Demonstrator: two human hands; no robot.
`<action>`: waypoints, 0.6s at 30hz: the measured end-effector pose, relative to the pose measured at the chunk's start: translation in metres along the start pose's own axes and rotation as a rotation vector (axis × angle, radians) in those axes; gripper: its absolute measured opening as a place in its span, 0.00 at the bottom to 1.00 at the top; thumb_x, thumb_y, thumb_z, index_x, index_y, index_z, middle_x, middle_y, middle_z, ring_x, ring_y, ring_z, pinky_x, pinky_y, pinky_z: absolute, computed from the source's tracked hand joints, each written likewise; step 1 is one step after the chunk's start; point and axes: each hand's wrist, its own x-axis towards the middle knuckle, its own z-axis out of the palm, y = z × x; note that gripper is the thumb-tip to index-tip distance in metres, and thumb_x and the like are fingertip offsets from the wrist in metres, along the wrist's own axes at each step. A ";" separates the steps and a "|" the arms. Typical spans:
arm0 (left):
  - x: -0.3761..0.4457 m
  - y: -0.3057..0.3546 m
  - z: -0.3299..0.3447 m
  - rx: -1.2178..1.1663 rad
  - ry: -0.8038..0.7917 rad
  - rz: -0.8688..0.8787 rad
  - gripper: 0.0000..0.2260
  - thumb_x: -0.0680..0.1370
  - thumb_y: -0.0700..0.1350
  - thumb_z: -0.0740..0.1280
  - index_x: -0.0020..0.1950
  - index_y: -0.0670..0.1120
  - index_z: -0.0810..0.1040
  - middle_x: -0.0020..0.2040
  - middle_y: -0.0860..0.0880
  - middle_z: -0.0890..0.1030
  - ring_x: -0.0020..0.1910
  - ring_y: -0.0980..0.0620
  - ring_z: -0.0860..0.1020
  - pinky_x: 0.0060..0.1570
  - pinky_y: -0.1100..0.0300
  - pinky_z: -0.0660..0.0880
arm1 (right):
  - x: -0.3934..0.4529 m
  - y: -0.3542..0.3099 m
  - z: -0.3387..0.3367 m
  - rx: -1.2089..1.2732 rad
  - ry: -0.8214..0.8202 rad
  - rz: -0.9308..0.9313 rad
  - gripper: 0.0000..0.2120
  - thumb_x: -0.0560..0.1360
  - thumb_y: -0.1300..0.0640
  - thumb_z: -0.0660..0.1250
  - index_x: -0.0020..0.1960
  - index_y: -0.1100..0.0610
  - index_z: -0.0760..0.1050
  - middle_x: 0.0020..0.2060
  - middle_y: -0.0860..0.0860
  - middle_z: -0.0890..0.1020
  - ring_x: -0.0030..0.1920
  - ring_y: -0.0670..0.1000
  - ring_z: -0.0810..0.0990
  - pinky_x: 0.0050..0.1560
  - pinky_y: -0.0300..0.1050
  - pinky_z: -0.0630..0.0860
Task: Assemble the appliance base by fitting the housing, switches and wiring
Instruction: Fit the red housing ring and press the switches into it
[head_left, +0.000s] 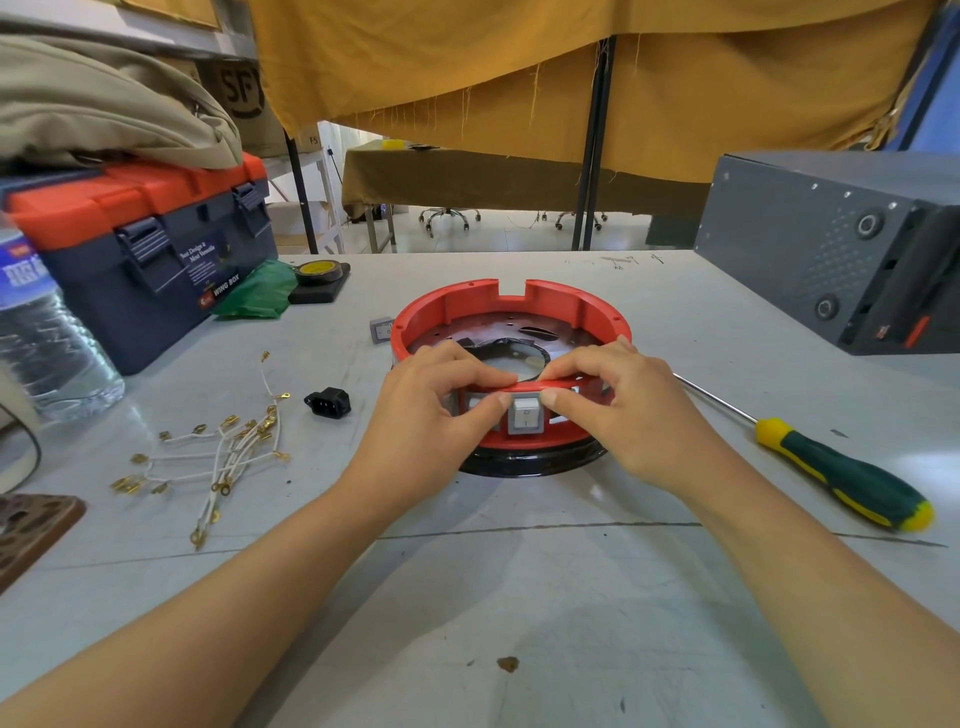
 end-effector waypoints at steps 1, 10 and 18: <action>0.000 0.000 0.000 0.001 0.004 0.005 0.07 0.74 0.43 0.70 0.51 0.49 0.83 0.44 0.54 0.78 0.49 0.53 0.75 0.51 0.49 0.75 | 0.000 0.000 0.000 -0.001 -0.002 -0.002 0.04 0.74 0.54 0.69 0.49 0.48 0.79 0.40 0.39 0.74 0.45 0.39 0.71 0.69 0.56 0.64; -0.003 -0.007 -0.001 0.061 -0.005 0.082 0.09 0.75 0.45 0.68 0.54 0.51 0.82 0.48 0.55 0.79 0.52 0.54 0.75 0.53 0.48 0.73 | 0.001 0.008 0.000 -0.105 -0.033 -0.078 0.07 0.75 0.51 0.66 0.53 0.47 0.78 0.43 0.34 0.74 0.51 0.44 0.70 0.52 0.36 0.65; -0.006 -0.016 -0.004 0.231 -0.058 0.193 0.17 0.71 0.46 0.74 0.58 0.52 0.78 0.56 0.54 0.76 0.58 0.54 0.71 0.63 0.55 0.63 | 0.000 0.011 -0.003 -0.243 -0.070 -0.152 0.16 0.71 0.48 0.72 0.57 0.47 0.76 0.47 0.37 0.74 0.51 0.41 0.67 0.50 0.27 0.60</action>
